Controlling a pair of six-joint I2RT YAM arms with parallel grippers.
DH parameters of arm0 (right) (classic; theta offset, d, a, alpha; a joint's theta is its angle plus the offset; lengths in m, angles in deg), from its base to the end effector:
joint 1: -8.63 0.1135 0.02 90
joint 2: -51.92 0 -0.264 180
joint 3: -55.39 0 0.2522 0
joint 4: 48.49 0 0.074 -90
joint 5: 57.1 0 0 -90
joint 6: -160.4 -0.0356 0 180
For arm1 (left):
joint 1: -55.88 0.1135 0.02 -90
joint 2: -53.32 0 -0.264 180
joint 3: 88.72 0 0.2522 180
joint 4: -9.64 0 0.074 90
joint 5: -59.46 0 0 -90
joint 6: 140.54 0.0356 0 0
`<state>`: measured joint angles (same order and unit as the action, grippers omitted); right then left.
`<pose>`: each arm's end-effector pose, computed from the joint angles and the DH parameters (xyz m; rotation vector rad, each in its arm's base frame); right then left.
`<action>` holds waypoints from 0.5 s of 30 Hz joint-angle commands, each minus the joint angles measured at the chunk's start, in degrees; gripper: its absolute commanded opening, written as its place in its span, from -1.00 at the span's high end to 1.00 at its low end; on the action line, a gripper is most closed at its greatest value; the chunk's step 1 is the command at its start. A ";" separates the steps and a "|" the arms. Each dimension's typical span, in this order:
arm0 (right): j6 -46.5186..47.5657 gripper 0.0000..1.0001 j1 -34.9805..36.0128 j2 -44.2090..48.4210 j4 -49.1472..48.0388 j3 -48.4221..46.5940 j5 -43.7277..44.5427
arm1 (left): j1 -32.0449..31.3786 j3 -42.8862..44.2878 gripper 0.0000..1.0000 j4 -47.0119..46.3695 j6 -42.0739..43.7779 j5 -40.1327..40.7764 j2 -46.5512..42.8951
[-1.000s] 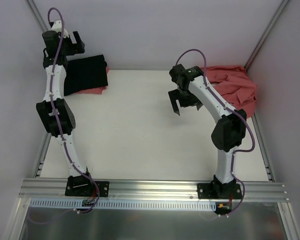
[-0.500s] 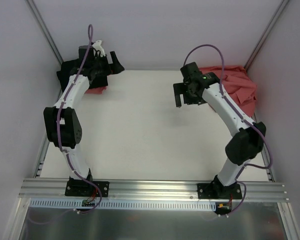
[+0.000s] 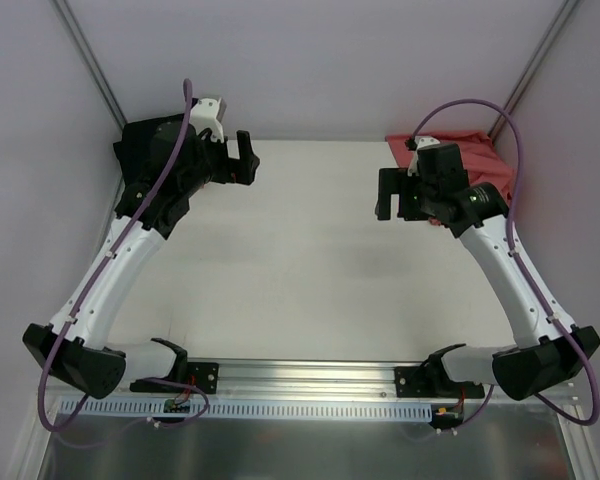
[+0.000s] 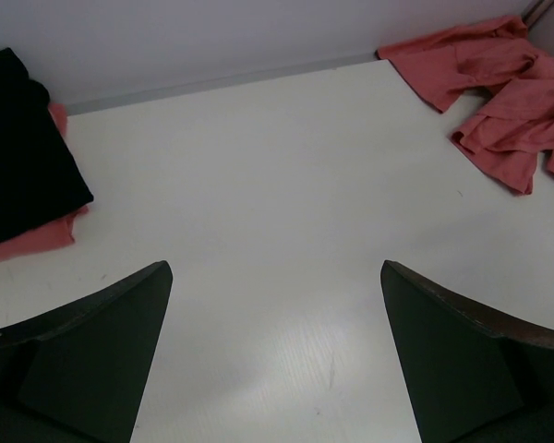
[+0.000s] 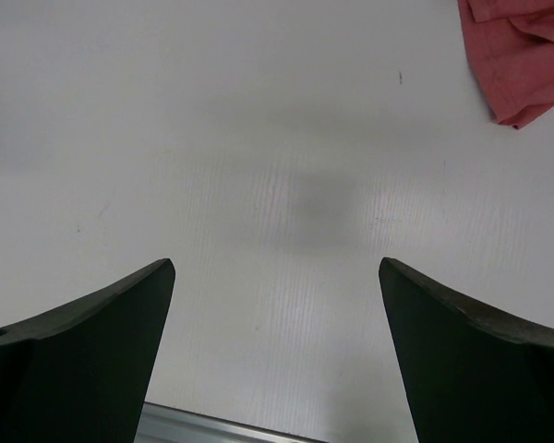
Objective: Fold and stack the t-shirts
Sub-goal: Put the neatly folded tshirt into the corner of the board with the left arm
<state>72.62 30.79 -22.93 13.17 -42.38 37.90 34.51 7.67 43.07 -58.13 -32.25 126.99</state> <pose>0.2500 0.0985 0.3980 -0.4281 2.2042 0.0899 0.2660 -0.1052 0.4439 0.2346 1.7587 -0.3932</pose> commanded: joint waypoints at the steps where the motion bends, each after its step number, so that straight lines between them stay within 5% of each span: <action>1: -0.81 -0.99 0.52 2.33 -2.64 1.65 -4.38 | -2.01 -1.94 -0.97 3.80 2.93 8.21 -2.99; 15: 2.97 -0.99 0.96 1.81 -2.29 0.08 -9.56 | -2.10 -8.27 -0.97 4.59 8.39 10.16 -13.72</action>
<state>74.85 31.51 -21.75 12.51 -40.37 29.59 32.61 0.04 46.89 -52.03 -23.84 115.21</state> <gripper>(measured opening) 0.993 0.986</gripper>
